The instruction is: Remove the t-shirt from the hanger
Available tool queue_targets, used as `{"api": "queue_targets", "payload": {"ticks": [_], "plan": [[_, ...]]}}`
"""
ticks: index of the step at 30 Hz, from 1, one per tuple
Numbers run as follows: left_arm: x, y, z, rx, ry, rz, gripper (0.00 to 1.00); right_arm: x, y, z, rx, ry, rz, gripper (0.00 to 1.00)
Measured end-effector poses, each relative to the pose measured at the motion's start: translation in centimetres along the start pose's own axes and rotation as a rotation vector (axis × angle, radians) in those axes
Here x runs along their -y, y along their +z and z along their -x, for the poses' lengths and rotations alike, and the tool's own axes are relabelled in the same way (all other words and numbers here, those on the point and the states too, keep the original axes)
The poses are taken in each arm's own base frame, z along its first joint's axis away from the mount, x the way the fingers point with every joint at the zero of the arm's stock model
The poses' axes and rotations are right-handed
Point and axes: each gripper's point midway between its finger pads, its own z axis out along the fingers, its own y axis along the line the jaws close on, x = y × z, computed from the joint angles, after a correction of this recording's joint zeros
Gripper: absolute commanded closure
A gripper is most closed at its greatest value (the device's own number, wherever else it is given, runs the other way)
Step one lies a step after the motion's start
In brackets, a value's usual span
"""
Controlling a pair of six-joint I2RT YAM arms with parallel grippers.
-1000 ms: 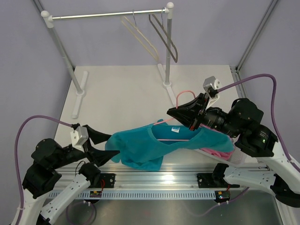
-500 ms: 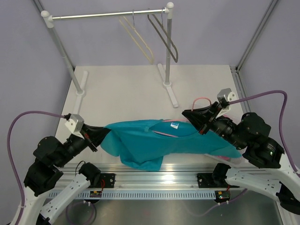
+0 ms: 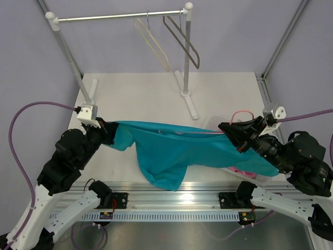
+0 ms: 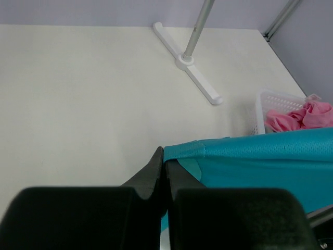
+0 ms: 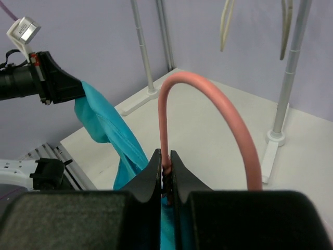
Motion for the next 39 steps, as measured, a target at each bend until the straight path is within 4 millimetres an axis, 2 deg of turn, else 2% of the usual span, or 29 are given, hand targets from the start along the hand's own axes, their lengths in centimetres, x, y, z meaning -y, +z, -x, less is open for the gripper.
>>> {"api": "queue_targets", "payload": {"ticks": [4,8,12,14,16,21,27,30,34,39], "plan": [[1.0,0.0,2.0,0.02,-0.017,-0.022,1.0,-1.9,0.9,-0.3,-0.065,-0.021,0.092,1.0],[1.6,-0.6,4.3,0.063,-0.04,-0.04,1.0,-2.8,1.9,-2.5,-0.141,-0.035,0.141,1.0],[1.7,-0.4,4.6,0.059,-0.048,-0.032,1.0,-2.7,1.7,-4.3,-0.172,-0.038,0.144,1.0],[1.5,0.3,3.8,0.036,-0.043,-0.019,1.0,-2.3,1.9,-3.6,-0.147,-0.033,0.117,1.0],[1.2,1.0,2.6,0.004,-0.035,0.001,1.0,-1.7,2.2,-2.2,-0.096,-0.026,0.072,1.0],[0.1,2.3,-0.5,-0.069,-0.019,0.051,1.0,-0.6,4.8,1.4,0.002,-0.011,-0.037,1.0],[-0.5,3.4,-1.5,-0.112,0.027,0.085,1.0,-1.3,8.3,2.1,-0.022,-0.018,-0.046,1.0],[-1.0,4.7,-1.3,-0.154,0.066,0.14,1.0,-1.9,9.2,2.8,-0.05,-0.023,-0.033,1.0],[-1.9,5.3,0.1,-0.161,0.111,0.214,1.0,-2.2,8.3,4.1,-0.059,-0.024,-0.016,1.0],[-1.5,4.6,3.5,-0.095,0.105,0.225,1.0,-1.9,4.7,4.3,-0.052,-0.014,0.006,1.0]]}}
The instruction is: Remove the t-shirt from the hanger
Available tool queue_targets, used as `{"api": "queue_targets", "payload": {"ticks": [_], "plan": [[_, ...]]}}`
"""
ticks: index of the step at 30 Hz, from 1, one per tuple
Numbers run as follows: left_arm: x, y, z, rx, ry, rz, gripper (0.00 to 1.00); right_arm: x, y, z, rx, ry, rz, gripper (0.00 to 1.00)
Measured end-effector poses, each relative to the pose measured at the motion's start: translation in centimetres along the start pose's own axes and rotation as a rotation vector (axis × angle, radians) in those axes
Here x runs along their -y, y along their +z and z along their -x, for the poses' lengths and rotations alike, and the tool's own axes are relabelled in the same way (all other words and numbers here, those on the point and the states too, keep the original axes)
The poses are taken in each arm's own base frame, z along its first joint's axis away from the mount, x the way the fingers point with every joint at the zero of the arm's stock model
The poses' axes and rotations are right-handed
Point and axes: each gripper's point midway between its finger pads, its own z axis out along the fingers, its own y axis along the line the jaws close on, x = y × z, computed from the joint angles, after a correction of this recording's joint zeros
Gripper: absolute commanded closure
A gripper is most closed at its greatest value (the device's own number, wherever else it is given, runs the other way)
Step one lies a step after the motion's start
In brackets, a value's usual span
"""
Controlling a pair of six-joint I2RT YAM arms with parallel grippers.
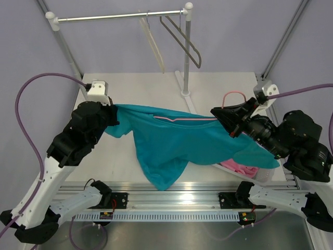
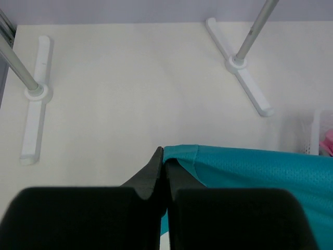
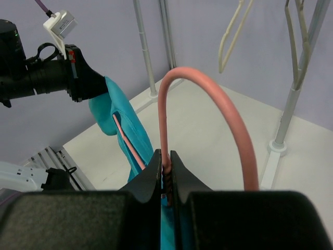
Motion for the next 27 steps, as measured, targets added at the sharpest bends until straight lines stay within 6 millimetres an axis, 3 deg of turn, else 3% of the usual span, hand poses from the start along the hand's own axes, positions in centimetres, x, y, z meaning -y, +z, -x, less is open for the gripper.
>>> {"api": "queue_targets", "payload": {"ticks": [6,13,16,21,24,27], "plan": [[0.4,1.0,-0.3,-0.027,0.011,0.004,1.0,0.6,-3.1,0.7,0.045,0.01,0.004,1.0],[0.4,2.6,-1.5,-0.079,0.028,0.028,1.0,0.6,-1.8,1.0,0.052,0.006,-0.012,1.0],[-0.7,3.1,-1.9,-0.089,0.012,0.063,1.0,1.0,-0.1,1.4,0.087,0.015,-0.053,1.0],[-2.5,3.6,-3.9,-0.096,-0.054,0.094,1.0,2.6,5.0,2.3,0.142,0.047,-0.217,1.0],[-3.0,3.0,-5.6,-0.099,-0.072,0.088,1.0,2.6,8.4,2.0,0.166,0.067,-0.256,1.0],[-3.5,2.8,-6.7,-0.099,-0.082,0.096,1.0,2.2,10.4,2.5,0.211,0.122,-0.261,1.0]]}}
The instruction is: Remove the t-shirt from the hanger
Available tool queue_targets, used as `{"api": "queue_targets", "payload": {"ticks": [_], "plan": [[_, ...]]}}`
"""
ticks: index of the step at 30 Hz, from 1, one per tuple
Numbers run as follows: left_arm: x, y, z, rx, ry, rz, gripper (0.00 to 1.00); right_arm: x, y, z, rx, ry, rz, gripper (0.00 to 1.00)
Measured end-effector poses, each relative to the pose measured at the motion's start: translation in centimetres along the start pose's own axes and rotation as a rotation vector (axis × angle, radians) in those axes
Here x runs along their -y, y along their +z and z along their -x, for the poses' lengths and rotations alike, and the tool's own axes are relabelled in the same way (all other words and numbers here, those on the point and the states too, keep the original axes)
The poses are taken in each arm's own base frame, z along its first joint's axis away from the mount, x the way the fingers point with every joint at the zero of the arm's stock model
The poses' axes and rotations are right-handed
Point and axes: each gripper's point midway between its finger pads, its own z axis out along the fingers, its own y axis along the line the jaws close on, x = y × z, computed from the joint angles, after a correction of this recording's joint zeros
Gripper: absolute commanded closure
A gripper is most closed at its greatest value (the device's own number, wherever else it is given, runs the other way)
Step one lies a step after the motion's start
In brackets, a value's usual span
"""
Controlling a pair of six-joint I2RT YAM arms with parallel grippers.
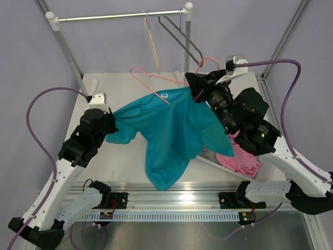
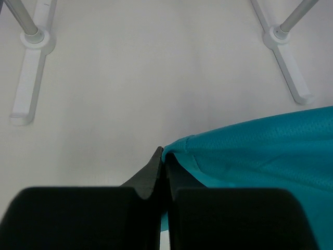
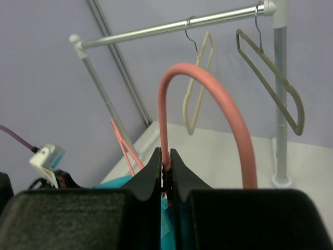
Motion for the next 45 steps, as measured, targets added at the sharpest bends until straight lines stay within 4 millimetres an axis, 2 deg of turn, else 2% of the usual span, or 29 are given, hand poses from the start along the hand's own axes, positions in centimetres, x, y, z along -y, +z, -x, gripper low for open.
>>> {"api": "queue_targets", "payload": {"ticks": [2,6,9,13,17,21,27,30,33,36,38,41,45], "plan": [[-0.4,0.1,-0.3,0.002,-0.012,0.014,1.0,-0.8,0.7,1.0,0.041,0.053,0.012,1.0],[-1.5,0.8,0.0,0.016,-0.039,0.052,1.0,-2.3,1.3,3.7,0.124,0.172,0.055,1.0],[-1.8,1.4,0.6,0.033,-0.053,0.067,1.0,-3.0,1.6,4.9,0.161,0.23,0.077,1.0],[-1.9,2.6,0.5,0.033,-0.064,0.072,1.0,-3.8,2.0,5.7,0.205,0.279,0.108,1.0],[-1.1,3.3,-0.6,0.003,-0.076,0.027,1.0,-4.9,2.1,6.1,0.254,0.337,0.169,1.0],[-0.6,3.0,-0.9,-0.001,-0.085,-0.008,1.0,-6.6,1.9,7.0,0.312,0.377,0.271,1.0],[-1.3,2.7,-1.2,-0.008,-0.083,0.017,1.0,-8.6,0.9,9.3,0.434,0.431,0.423,1.0],[-1.5,3.4,-2.1,-0.043,-0.087,0.033,1.0,-9.0,1.1,9.7,0.456,0.441,0.459,1.0],[-2.0,4.9,-3.3,-0.101,-0.077,0.082,1.0,-9.3,2.1,9.2,0.426,0.422,0.462,1.0],[-3.2,6.5,-3.4,-0.138,-0.074,0.148,1.0,-9.1,2.7,7.6,0.325,0.363,0.428,1.0],[-4.5,7.4,-2.6,-0.141,-0.084,0.201,1.0,-8.2,2.1,6.1,0.257,0.303,0.391,1.0],[-7.0,8.0,-0.9,-0.111,-0.11,0.281,1.0,-6.0,-0.5,4.5,0.18,0.215,0.344,1.0],[-9.2,7.7,1.4,-0.037,-0.142,0.36,1.0,-3.5,-4.6,5.4,0.162,0.143,0.316,1.0]]}}
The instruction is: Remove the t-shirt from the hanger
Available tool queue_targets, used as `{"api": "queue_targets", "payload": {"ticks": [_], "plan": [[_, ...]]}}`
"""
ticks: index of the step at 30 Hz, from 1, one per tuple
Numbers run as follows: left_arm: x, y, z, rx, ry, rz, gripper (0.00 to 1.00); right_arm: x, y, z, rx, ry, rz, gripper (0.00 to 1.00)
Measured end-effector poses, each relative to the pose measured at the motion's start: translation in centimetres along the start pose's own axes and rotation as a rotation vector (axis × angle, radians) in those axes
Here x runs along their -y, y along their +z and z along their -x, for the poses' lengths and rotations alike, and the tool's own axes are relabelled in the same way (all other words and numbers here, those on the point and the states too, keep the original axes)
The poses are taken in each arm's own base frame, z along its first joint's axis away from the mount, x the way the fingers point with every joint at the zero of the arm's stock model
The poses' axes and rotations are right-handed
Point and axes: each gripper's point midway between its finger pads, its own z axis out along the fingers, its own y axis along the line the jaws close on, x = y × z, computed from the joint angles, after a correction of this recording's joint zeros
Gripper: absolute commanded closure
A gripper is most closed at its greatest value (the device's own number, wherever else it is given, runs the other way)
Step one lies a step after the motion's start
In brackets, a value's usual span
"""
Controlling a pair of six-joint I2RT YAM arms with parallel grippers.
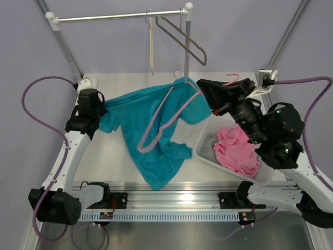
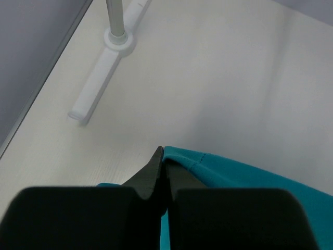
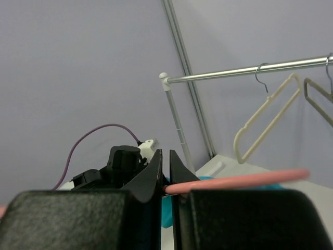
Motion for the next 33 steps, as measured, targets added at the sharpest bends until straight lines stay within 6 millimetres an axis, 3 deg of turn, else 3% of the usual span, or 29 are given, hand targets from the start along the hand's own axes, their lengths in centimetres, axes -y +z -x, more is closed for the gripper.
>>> {"api": "queue_targets", "payload": {"ticks": [5,10,16,22,23,25,27,30,33], "plan": [[-0.2,0.0,2.4,0.075,-0.037,0.014,1.0,0.6,-2.9,0.7,-0.043,-0.047,-0.012,1.0],[-2.8,0.2,4.3,0.13,-0.065,0.124,1.0,1.3,-4.7,1.9,-0.034,-0.09,-0.035,1.0],[-3.5,0.2,4.8,0.152,-0.042,0.158,1.0,1.1,-6.5,4.6,0.026,-0.09,-0.029,1.0],[-2.9,1.4,2.6,0.112,-0.012,0.112,0.99,1.3,-5.7,2.9,-0.024,-0.091,-0.038,1.0],[-2.6,1.6,2.0,0.096,-0.004,0.093,0.94,1.4,-5.5,2.4,-0.038,-0.091,-0.041,1.0],[-1.8,1.8,1.0,0.063,0.009,0.043,0.48,1.8,-5.4,1.0,-0.072,-0.097,-0.05,1.0],[-0.7,1.7,0.1,0.028,0.018,-0.028,0.09,2.3,-5.5,-0.7,-0.112,-0.106,-0.06,1.0],[1.3,0.6,-0.6,-0.008,0.032,-0.161,0.02,3.0,-5.6,-3.4,-0.18,-0.122,-0.076,1.0],[3.4,-2.0,-0.4,-0.012,0.028,-0.32,0.01,3.7,-5.8,-5.8,-0.248,-0.135,-0.092,1.0]]}}
